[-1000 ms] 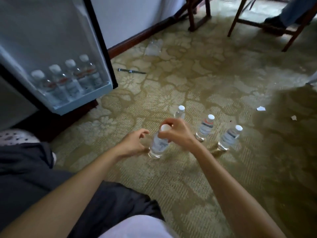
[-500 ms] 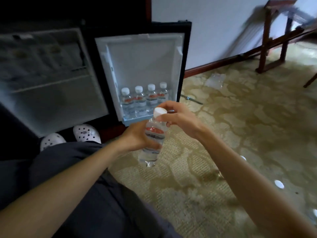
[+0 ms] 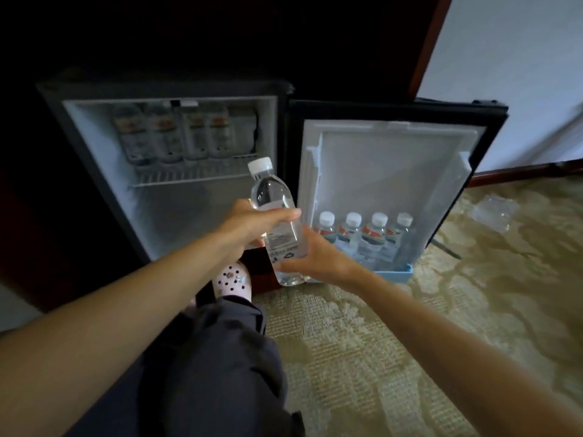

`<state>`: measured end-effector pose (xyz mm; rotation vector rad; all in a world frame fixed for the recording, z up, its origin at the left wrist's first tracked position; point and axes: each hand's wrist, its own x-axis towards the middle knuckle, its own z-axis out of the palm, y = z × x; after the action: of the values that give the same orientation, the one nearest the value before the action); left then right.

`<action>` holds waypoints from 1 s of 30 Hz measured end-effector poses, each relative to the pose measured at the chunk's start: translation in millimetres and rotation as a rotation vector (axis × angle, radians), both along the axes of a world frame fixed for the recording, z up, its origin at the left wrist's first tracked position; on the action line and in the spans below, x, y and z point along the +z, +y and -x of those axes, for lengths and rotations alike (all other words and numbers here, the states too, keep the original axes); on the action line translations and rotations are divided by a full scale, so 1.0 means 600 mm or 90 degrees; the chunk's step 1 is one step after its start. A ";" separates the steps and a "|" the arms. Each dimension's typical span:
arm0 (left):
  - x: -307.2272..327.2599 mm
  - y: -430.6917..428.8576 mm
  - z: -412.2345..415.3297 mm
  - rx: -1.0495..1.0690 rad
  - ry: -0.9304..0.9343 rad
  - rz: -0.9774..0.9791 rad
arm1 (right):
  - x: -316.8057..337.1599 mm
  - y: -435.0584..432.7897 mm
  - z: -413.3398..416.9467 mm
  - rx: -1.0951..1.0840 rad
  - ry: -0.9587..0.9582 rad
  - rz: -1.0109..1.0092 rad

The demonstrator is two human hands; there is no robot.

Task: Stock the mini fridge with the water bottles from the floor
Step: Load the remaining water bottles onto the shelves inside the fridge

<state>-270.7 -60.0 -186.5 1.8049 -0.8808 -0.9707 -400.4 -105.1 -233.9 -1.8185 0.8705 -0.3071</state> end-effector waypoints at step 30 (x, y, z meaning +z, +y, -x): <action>-0.065 -0.261 -0.404 0.163 -0.180 0.040 | -0.050 -0.362 -0.444 -0.424 -0.169 0.085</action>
<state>-28.5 -216.6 -225.6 1.9731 -0.8134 -0.5302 -133.9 -322.0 -263.8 -1.5087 1.2667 -1.0231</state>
